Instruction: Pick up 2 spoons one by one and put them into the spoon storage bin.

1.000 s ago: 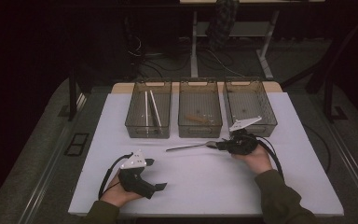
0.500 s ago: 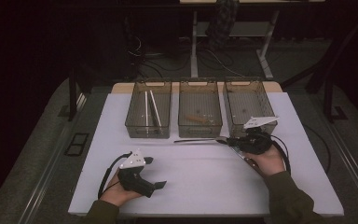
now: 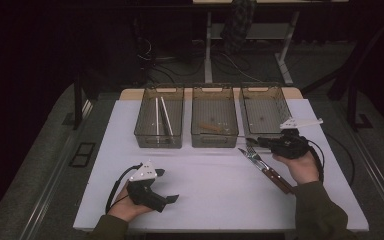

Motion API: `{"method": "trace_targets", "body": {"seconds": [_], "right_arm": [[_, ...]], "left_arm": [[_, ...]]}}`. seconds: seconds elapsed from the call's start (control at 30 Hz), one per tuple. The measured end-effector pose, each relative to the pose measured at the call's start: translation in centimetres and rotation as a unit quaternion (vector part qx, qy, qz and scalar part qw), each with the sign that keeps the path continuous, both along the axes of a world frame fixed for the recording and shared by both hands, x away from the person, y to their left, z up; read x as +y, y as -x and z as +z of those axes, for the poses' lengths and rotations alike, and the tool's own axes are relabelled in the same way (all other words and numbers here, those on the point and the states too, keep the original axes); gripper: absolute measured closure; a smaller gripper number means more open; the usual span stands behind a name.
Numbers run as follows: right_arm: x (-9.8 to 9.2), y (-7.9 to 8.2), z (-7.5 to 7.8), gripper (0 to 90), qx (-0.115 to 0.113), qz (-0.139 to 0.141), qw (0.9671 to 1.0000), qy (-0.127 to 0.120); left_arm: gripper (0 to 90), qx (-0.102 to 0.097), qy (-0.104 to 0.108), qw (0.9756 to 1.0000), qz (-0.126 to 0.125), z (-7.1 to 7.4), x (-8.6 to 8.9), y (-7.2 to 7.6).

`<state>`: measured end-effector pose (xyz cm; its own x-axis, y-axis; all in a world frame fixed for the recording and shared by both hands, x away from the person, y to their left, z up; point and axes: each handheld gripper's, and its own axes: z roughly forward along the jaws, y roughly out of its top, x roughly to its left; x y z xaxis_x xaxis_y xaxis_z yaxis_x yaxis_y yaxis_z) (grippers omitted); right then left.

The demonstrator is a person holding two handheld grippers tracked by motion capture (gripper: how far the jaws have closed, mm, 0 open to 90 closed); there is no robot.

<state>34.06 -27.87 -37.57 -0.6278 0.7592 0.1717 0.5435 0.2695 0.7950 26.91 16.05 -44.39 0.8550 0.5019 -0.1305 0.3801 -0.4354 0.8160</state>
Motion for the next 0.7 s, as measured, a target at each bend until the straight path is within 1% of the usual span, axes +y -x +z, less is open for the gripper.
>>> {"method": "trace_targets", "body": {"seconds": [0.03,0.1,0.23,0.33,0.53,0.7], "right_arm": [[-0.2,-0.1,0.2,88.2,-0.002,-0.007,1.0,-0.003],[-0.6,-0.3,0.6,88.2,-0.008,-0.025,0.9997,0.003],[-1.1,-1.0,1.1,88.2,-0.01,-0.047,0.9988,0.002],[-1.0,-1.8,1.5,88.2,-0.009,-0.06,0.9982,0.005],[0.1,-3.5,2.4,88.2,-0.013,-0.086,0.9959,0.026],[1.7,-5.2,2.8,88.2,-0.007,-0.103,0.9939,0.039]], "left_arm": [[0.0,0.001,0.0,1.0,0.0,0.0,0.0,0.0],[0.0,0.001,0.001,1.0,0.001,0.0,0.0,-0.1],[0.0,0.002,0.002,1.0,0.002,0.0,0.0,-0.1],[0.0,0.002,0.002,1.0,0.002,0.0,0.0,-0.1],[0.0,0.003,0.002,1.0,-0.001,-0.1,-0.1,0.0],[0.0,0.005,0.0,1.0,-0.005,-0.1,-0.2,0.0]]}}
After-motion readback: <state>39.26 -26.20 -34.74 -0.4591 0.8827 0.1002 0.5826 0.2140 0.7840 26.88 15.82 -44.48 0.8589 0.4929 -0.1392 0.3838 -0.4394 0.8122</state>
